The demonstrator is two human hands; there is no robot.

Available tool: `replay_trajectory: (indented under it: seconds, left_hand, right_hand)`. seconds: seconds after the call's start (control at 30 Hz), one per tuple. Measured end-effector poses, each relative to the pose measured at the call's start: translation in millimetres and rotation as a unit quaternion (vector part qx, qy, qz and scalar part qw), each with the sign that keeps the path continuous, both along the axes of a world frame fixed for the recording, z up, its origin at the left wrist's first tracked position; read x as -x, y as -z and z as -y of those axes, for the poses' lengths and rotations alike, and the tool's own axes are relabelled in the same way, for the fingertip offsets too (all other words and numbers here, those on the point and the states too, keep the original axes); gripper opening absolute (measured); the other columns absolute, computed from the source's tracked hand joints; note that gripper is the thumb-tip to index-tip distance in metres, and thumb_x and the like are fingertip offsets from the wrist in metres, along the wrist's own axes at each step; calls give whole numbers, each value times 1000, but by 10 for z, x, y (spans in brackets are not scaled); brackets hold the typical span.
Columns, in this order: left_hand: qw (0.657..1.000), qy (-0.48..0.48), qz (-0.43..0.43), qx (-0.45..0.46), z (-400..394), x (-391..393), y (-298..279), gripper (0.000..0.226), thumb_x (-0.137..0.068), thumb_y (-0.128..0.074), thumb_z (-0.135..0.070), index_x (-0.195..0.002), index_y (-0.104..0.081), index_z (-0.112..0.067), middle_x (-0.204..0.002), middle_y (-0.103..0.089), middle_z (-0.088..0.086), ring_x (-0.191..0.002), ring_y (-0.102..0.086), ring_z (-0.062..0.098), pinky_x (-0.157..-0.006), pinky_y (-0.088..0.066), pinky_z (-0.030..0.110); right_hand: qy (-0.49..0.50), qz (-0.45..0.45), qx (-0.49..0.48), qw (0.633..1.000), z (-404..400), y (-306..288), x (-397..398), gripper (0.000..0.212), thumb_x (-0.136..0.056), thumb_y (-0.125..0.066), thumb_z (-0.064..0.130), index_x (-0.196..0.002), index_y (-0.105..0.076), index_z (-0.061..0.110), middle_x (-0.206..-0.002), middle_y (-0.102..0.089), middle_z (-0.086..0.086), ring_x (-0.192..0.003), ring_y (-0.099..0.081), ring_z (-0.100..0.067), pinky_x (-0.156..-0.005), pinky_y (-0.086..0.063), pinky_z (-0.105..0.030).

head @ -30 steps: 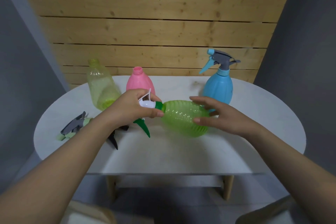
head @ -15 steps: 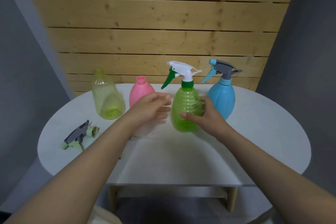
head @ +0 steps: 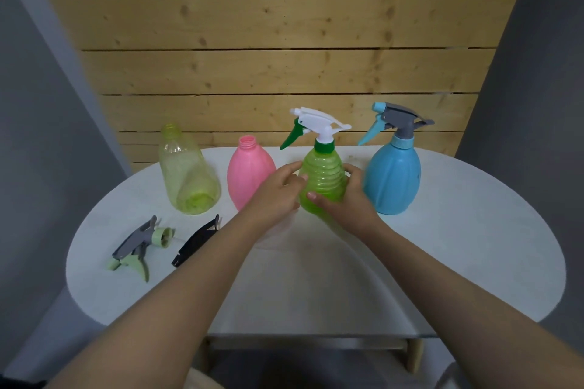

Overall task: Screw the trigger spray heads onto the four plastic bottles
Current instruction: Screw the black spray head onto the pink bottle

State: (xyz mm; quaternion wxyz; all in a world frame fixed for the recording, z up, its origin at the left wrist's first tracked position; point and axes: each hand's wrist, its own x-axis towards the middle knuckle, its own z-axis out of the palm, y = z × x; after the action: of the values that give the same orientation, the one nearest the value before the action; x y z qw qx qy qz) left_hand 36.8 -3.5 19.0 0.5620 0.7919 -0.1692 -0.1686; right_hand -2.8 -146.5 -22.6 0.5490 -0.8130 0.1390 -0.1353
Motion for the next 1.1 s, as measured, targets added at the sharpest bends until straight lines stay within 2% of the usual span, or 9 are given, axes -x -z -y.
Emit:
replay_trajectory:
  seconds: [0.13,0.23,0.3,0.4,0.53,0.63,0.7,1.0,1.1]
  left_hand:
    - [998,-24,52,-24,-91,63,14,34,-91,-50,-27,-124,-53,-19,-113,-57,1,-106,-56,17,-97,-47,44]
    - [991,-26,115,-65,-243,102,32,19,-90,-52,-19,-106,-62,-20,-94,-60,-7,-88,-59,10,-83,-48,23]
    - [980,-27,159,-119,-365,129,22,14,-88,-52,-16,-89,-64,-23,-85,-63,-9,-76,-57,3,-67,-41,13]
    - [965,-55,191,-174,-565,176,-14,14,-85,-53,-14,-79,-66,-18,-88,-70,1,-82,-62,17,-69,-44,23]
    - [953,-79,188,-223,-862,181,-39,14,-83,-57,-17,-92,-69,-14,-97,-67,4,-91,-61,21,-70,-45,26]
    - [926,-61,165,-333,-1045,169,14,32,-82,-63,-33,-111,-62,-22,-119,-54,7,-116,-49,27,-94,-42,37]
    - [910,-50,147,-383,-1137,161,64,46,-80,-63,-43,-121,-56,-24,-128,-49,9,-123,-41,30,-101,-36,39]
    - [916,-41,143,-373,-1216,77,229,63,-75,-64,-54,-126,-50,-21,-130,-54,7,-120,-43,29,-93,-33,36]
    - [933,-46,125,-335,-1222,50,241,62,-74,-67,-50,-127,-50,-21,-131,-55,5,-120,-49,27,-100,-36,40]
  right_hand:
    - [29,-25,38,999,4,-9,126,94,-74,-76,35,-143,-17,12,-142,-45,-11,-124,-49,-27,-88,-35,-26]
    - [77,-26,70,994,-20,10,289,76,-78,-72,31,-137,-30,9,-137,-48,-14,-124,-48,-27,-87,-34,-26]
    - [86,-15,71,994,-48,-1,378,59,-81,-69,27,-128,-41,7,-120,-56,-11,-115,-54,-25,-84,-38,-24]
    - [60,-4,58,997,-141,-63,445,38,-82,-67,22,-114,-50,9,-95,-59,-2,-85,-59,-15,-67,-41,-18]
    - [19,-17,56,998,-336,-83,428,24,-83,-66,25,-104,-59,16,-75,-59,12,-67,-55,0,-60,-39,-12]
    - [-9,-31,59,998,-488,-65,390,22,-82,-66,28,-101,-62,19,-71,-59,15,-65,-55,1,-54,-37,-4]
    - [-25,-43,61,997,-584,-59,354,23,-82,-66,28,-102,-63,18,-68,-58,16,-63,-54,0,-52,-37,-4]
    - [-53,-54,84,994,-734,-47,190,26,-83,-66,27,-106,-63,14,-68,-58,15,-65,-54,2,-54,-37,-3]
    - [-57,-54,76,994,-746,-33,136,27,-84,-67,27,-106,-63,12,-70,-59,14,-67,-55,-2,-53,-38,-2]
